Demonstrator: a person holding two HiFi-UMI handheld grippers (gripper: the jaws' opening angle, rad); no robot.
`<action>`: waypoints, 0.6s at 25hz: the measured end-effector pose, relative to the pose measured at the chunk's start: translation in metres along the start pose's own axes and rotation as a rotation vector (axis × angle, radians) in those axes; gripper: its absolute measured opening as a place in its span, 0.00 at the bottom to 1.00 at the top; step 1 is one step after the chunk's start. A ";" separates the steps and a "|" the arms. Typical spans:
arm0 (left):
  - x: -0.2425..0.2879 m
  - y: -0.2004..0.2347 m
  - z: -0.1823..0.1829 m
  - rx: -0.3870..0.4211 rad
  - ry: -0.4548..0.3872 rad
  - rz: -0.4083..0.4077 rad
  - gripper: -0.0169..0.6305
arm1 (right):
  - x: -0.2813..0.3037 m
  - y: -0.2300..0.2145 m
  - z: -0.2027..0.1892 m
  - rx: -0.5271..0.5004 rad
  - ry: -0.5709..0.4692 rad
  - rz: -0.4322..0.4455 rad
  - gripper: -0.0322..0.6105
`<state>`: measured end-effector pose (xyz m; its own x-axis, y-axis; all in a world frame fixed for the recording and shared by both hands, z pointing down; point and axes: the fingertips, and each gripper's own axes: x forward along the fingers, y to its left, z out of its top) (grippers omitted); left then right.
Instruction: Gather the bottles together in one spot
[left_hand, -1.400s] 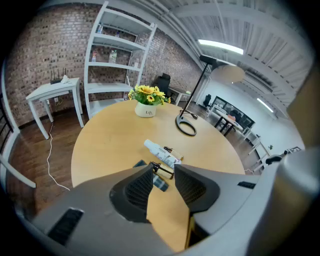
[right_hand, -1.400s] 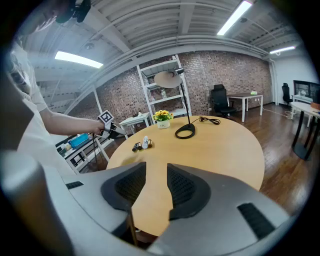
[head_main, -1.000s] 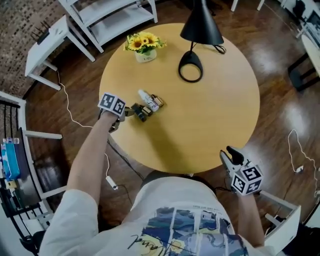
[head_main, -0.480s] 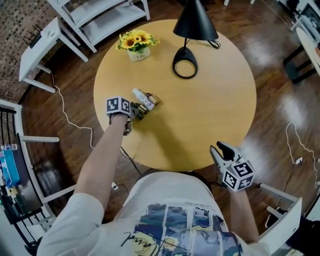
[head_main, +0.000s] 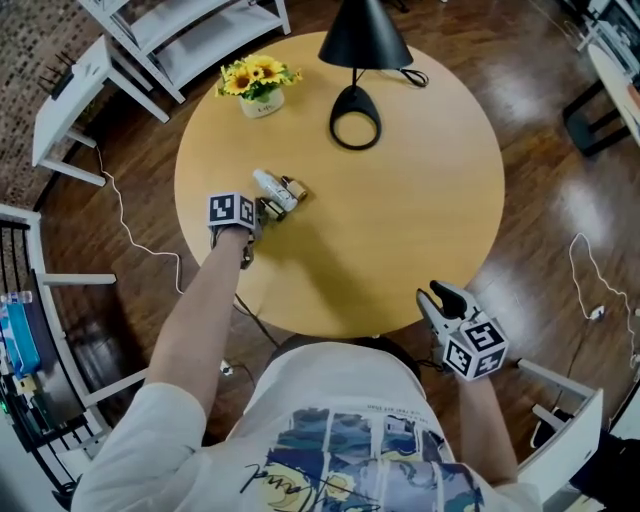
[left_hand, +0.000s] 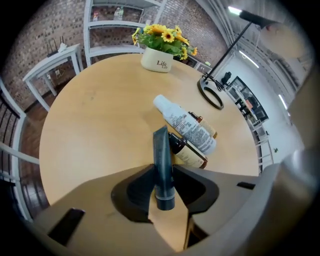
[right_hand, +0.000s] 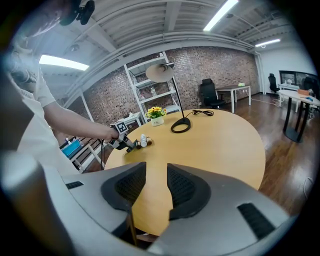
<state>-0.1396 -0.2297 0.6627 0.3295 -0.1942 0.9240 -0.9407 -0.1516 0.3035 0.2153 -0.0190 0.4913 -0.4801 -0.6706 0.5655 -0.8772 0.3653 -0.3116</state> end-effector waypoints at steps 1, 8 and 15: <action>0.000 0.001 -0.001 0.010 -0.009 0.001 0.20 | -0.001 -0.002 -0.001 -0.001 0.001 0.000 0.30; -0.018 0.003 -0.002 -0.008 -0.133 -0.022 0.19 | -0.002 -0.014 0.004 -0.022 0.001 0.021 0.29; -0.060 -0.016 0.003 0.028 -0.354 -0.185 0.19 | 0.012 -0.010 0.039 -0.182 0.007 0.107 0.30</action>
<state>-0.1444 -0.2184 0.6014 0.5053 -0.4820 0.7158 -0.8619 -0.2408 0.4463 0.2180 -0.0559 0.4718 -0.5702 -0.6174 0.5419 -0.8068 0.5452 -0.2277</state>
